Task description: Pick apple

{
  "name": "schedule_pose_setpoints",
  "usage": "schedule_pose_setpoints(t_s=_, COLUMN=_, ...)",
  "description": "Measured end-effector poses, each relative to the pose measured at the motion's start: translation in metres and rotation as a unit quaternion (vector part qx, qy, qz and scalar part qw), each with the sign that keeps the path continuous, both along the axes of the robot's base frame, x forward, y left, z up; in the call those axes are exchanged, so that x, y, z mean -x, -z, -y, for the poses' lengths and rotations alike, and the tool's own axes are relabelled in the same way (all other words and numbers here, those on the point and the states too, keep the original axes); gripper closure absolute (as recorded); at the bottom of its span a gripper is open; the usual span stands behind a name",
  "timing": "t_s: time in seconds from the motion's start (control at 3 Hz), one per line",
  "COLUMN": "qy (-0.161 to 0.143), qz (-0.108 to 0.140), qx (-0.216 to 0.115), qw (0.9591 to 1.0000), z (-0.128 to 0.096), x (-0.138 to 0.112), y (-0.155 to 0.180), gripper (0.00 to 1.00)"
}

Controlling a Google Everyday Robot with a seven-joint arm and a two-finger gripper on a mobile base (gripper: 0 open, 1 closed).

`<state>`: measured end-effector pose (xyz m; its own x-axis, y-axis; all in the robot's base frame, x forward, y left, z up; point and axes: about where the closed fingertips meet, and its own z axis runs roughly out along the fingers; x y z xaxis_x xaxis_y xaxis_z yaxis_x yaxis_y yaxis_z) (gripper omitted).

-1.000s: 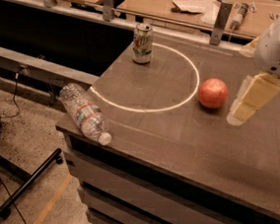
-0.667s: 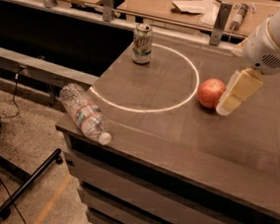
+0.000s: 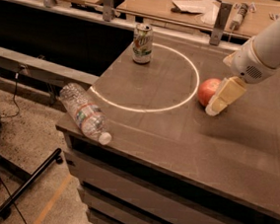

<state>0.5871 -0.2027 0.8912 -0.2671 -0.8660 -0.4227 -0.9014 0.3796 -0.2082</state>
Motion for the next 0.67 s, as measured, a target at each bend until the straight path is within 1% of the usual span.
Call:
schedule_pose_setpoints(t_s=0.33, qy=0.009, qz=-0.003, qx=-0.012, qw=0.9999, z=0.003, x=-0.011, y=0.026, gripper=0.03)
schedule_pose_setpoints(t_s=0.67, qy=0.008, qz=-0.007, qx=-0.020, qw=0.9997, z=0.001, x=-0.016, y=0.038, gripper=0.25)
